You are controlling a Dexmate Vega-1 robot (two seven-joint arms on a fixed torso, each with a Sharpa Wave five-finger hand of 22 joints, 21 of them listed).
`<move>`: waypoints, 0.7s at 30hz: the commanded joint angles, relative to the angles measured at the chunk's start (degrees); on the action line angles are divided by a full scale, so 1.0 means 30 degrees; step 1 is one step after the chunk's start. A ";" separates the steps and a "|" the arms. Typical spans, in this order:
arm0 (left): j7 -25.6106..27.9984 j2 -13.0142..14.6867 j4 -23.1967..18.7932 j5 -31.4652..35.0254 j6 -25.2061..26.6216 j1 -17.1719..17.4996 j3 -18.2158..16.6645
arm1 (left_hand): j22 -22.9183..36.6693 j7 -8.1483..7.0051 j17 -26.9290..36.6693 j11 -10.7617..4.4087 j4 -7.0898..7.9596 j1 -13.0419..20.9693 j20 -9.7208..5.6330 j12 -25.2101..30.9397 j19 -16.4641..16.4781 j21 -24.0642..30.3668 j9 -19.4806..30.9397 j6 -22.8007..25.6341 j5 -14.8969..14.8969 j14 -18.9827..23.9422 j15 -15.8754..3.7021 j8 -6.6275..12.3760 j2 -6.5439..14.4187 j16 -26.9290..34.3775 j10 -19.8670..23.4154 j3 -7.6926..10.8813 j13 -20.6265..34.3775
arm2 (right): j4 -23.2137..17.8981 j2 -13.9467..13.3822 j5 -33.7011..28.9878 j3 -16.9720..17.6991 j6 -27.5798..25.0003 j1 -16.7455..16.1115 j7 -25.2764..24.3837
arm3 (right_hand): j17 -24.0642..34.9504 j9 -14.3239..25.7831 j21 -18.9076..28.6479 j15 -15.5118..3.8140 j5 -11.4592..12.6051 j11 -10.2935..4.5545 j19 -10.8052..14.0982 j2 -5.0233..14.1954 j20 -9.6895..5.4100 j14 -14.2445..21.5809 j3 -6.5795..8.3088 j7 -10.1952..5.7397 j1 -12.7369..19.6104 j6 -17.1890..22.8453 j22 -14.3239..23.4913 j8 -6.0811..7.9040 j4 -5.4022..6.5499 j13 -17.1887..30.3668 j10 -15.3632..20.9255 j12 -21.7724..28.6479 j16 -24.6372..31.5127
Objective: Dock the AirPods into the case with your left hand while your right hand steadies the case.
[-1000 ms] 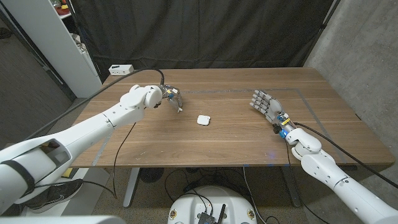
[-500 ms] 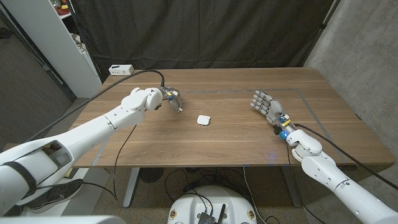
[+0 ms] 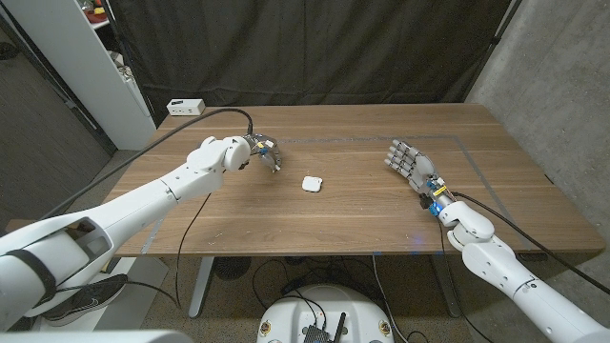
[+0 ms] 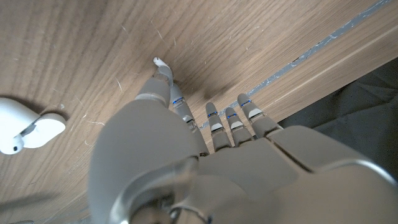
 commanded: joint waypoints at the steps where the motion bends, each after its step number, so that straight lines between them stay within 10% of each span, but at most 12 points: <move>1: 0.0283 -0.0171 0.0103 -0.0150 -0.0009 0.0082 0.0057 | 0.0071 0.0194 0.0019 -0.0069 0.0023 0.0265 0.0065 0.0091 0.0197 0.0123 0.0219 0.0656 -0.0103 0.0255 -0.1268 0.0248 0.0115 -0.0018 0.0210 -0.0215 0.0053 | -0.0012 0.0123 0.0145 0.0116 0.0241 -0.0283 0.0017 | 0.0038 0.0112 0.0002 -0.1398 0.0112 0.0068 0.0079 -0.0028 -0.0213 0.0158 0.0115 0.0027 -0.0121 0.0098 0.0073 0.0171 0.0065 0.0062 0.0214 0.0141 0.0021; 21: 0.0721 0.0790 -0.2252 -0.0269 0.0903 0.1017 -0.0952 | 0.0155 0.0862 0.0009 -0.0365 -0.0040 0.0790 0.0164 0.0315 0.0586 0.0280 0.1354 0.2199 -0.0370 0.1031 -0.1604 0.1372 0.0407 0.0037 0.1046 -0.0789 0.0184 | -0.0190 -0.0028 0.0323 -0.0006 -0.0196 -0.0326 0.0242 | 0.0039 0.0112 -0.0002 -0.1388 0.0110 0.0062 0.0097 -0.0039 -0.0190 0.0191 0.0182 0.0053 -0.0167 0.0098 0.0072 0.0153 0.0063 0.0037 0.0196 0.0111 -0.0021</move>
